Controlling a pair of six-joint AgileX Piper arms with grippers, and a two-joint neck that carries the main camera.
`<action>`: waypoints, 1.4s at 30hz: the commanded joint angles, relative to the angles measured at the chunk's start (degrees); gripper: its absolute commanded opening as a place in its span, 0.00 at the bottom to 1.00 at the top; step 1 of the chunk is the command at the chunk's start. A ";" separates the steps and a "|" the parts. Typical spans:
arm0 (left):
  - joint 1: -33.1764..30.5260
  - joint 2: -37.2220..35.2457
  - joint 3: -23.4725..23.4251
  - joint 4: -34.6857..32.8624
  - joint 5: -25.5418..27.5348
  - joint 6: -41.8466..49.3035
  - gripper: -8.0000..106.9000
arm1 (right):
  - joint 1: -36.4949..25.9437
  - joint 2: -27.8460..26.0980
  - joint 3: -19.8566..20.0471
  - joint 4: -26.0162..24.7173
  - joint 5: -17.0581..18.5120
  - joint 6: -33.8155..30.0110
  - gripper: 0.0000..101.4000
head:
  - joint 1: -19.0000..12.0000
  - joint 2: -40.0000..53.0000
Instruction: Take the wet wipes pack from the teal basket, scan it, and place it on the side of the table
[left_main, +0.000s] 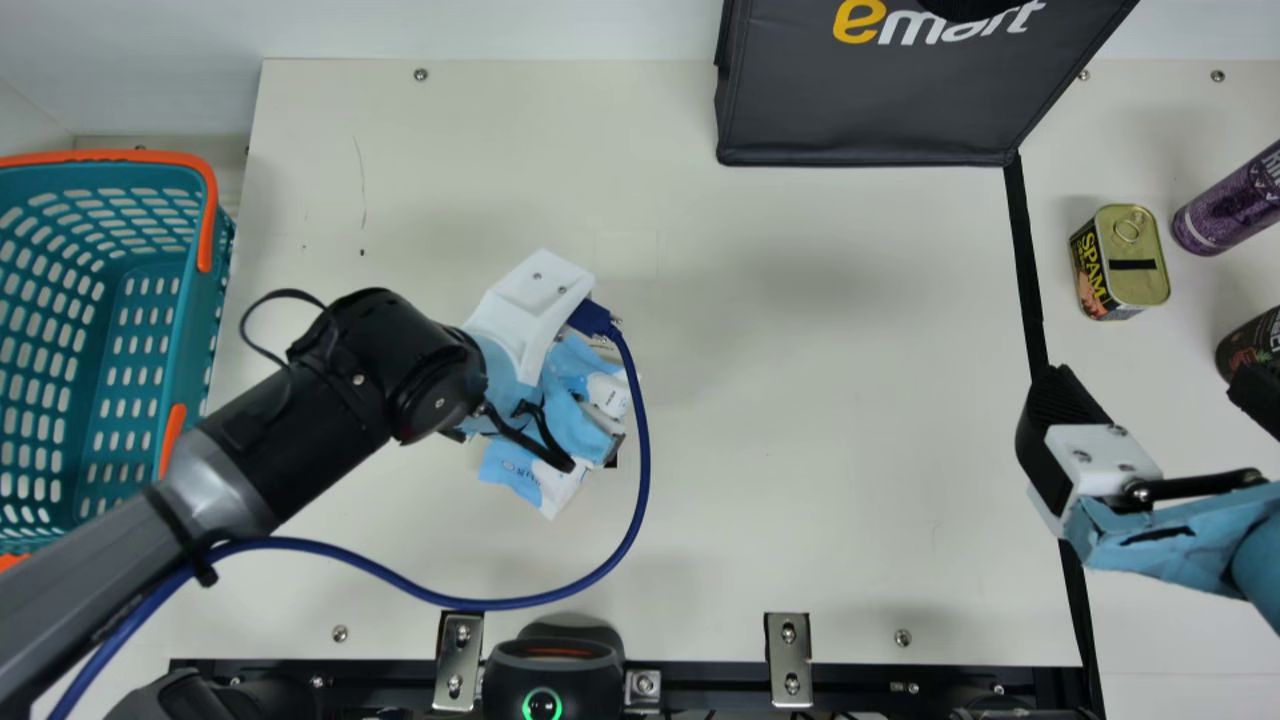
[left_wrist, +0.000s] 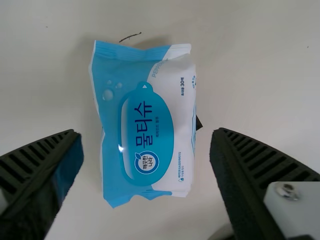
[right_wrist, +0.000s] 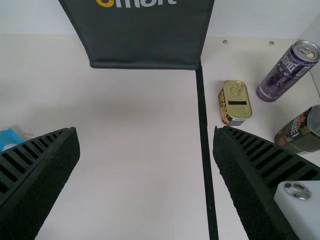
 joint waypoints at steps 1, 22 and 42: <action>-0.21 0.15 0.13 0.09 -0.25 -0.09 0.84 | 0.00 0.00 0.00 0.00 0.00 0.00 0.94 | -1.66 0.00; -1.68 4.54 2.49 1.48 -4.11 -1.63 0.85 | 0.00 0.00 0.00 0.00 0.00 0.00 0.94 | -1.66 0.00; -3.03 8.28 3.46 4.00 -5.98 -6.33 0.85 | 0.00 0.00 0.00 0.00 0.00 0.00 0.94 | -1.66 0.00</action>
